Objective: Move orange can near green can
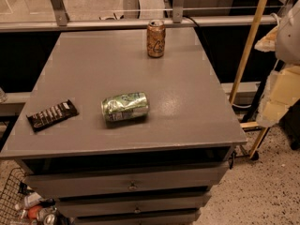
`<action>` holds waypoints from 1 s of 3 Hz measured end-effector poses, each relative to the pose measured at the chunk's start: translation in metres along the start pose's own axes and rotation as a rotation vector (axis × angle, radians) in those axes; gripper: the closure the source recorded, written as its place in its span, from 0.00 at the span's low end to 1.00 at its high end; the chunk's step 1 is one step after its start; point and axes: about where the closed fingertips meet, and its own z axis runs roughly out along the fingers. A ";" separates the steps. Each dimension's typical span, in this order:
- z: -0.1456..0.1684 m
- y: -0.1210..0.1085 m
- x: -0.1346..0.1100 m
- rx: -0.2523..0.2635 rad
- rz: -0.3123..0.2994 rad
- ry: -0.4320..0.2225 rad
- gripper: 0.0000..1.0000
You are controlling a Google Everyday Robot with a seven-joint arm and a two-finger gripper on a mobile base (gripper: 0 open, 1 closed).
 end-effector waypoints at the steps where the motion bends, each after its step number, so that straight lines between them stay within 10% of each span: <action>1: 0.000 0.000 0.000 0.000 0.000 0.000 0.00; 3: 0.054 -0.088 -0.050 -0.009 0.049 -0.256 0.00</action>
Offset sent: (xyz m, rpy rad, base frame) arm 0.0910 0.0136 -0.0258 0.2333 -0.0389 0.0089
